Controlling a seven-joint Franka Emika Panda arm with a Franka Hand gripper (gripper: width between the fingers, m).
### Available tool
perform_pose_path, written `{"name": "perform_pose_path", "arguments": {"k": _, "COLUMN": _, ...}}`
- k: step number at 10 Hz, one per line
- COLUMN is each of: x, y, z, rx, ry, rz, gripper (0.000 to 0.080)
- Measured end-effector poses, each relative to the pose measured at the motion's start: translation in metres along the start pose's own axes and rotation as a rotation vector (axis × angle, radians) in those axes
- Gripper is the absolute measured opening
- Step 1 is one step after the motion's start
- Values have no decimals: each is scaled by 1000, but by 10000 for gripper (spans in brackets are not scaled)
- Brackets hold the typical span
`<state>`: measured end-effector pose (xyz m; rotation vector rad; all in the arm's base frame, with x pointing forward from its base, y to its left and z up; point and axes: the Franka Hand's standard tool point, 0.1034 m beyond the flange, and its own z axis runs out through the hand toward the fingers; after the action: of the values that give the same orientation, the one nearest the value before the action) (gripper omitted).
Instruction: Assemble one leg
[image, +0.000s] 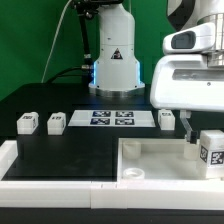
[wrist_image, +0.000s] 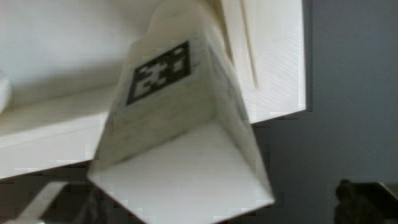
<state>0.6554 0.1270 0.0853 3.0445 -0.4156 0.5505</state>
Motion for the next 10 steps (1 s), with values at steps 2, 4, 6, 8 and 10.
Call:
{"name": "perform_pose_path", "arguments": {"k": 2, "x": 0, "y": 5, "z": -3, "rx": 1, "ry": 5, "rz": -190, "gripper": 648}}
{"name": "perform_pose_path", "arguments": {"k": 4, "x": -6, "y": 11, "z": -6, "rx": 0, "ry": -2, "rz": -303, "gripper": 648}}
{"name": "perform_pose_path", "arguments": {"k": 6, "x": -11, "y": 21, "z": -4, "rx": -12, "ry": -45, "rz": -374, "gripper": 648}}
{"name": "perform_pose_path", "arguments": {"k": 8, "x": -11, "y": 22, "z": -4, "rx": -12, "ry": -45, "rz": -370, "gripper": 648}}
{"name": "perform_pose_path", "arguments": {"k": 10, "x": -10, "y": 22, "z": -4, "rx": -26, "ry": -100, "rz": -367, "gripper": 648}}
